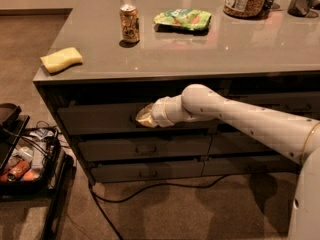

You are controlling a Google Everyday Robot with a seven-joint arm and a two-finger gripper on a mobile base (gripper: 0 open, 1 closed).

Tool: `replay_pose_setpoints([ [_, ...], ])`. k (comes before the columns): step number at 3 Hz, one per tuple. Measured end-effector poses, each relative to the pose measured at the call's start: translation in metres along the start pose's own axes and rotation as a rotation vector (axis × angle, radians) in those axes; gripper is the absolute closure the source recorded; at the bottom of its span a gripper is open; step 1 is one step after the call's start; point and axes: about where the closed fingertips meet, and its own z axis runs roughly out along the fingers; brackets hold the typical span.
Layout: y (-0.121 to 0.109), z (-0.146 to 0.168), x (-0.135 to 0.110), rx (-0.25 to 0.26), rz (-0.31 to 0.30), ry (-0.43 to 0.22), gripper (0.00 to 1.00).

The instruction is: Close top drawer

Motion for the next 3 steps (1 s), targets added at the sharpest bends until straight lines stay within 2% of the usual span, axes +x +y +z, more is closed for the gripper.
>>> replay_pose_setpoints([
  [3,-0.0124,0.0047,-0.0014,0.042,-0.011,-0.001,1.0],
])
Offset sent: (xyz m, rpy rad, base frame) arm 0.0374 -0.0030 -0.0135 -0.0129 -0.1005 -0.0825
